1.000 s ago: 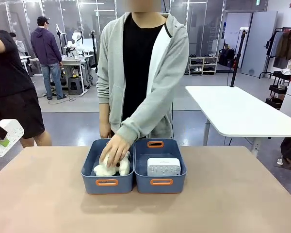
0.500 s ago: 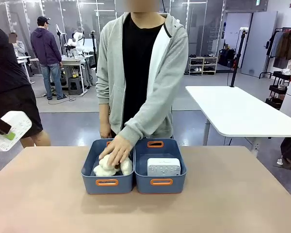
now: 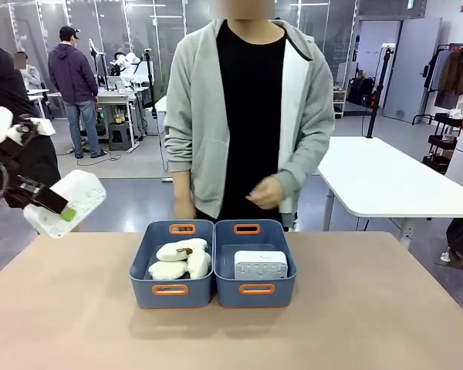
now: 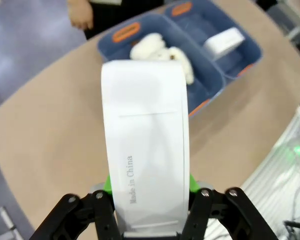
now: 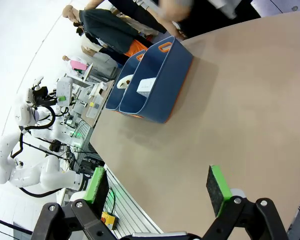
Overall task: Sort the digital clocks into the basket.
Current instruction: Pick up the Digital clock from the table and place it into the empty Plastic storage basket.
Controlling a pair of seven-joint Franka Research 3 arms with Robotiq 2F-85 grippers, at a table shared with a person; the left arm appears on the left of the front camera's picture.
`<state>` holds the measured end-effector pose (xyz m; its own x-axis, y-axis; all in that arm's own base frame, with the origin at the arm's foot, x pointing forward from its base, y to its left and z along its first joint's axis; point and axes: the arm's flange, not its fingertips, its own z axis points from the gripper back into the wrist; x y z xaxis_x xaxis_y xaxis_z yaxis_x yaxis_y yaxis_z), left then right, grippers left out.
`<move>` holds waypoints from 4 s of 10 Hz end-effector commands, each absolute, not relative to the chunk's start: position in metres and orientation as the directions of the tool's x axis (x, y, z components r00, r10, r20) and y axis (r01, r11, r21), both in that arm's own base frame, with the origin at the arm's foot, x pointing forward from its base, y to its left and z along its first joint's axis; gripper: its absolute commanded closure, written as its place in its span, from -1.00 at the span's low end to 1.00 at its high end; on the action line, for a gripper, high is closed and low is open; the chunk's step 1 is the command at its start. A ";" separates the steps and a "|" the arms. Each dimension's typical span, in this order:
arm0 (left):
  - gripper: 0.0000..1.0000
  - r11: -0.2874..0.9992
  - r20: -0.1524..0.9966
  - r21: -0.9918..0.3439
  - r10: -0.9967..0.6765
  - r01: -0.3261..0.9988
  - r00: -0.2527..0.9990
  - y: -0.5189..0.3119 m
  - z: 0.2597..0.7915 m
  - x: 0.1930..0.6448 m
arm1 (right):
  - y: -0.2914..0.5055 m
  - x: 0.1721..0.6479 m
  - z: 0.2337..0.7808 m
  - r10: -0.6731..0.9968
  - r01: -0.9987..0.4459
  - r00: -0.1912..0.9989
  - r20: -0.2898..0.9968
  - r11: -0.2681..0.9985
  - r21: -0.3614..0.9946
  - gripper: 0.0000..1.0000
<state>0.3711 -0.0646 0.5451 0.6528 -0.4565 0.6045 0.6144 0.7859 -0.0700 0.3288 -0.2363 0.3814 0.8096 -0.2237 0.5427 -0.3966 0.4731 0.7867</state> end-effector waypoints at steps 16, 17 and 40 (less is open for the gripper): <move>-0.04 -0.021 0.167 0.351 -0.982 0.936 -0.084 -0.361 0.569 0.538 | -0.236 0.326 0.385 -0.218 -0.383 0.820 0.530 0.480 0.789 -1.00; -0.04 -0.111 0.167 0.368 -0.969 0.923 -0.183 -0.387 0.556 0.542 | -0.236 0.326 0.385 -0.218 -0.383 0.820 0.530 0.480 0.789 -1.00; -1.00 0.016 0.216 0.072 -0.976 0.997 0.000 -0.459 0.419 0.610 | -0.236 0.326 0.385 -0.218 -0.383 0.820 0.530 0.480 0.789 -1.00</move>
<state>0.6057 -0.4591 0.4087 -0.0337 -0.9761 0.2147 0.9928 -0.0079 0.1198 0.3287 -0.2362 0.3817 0.8095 -0.2231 0.5431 -0.3969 0.4737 0.7862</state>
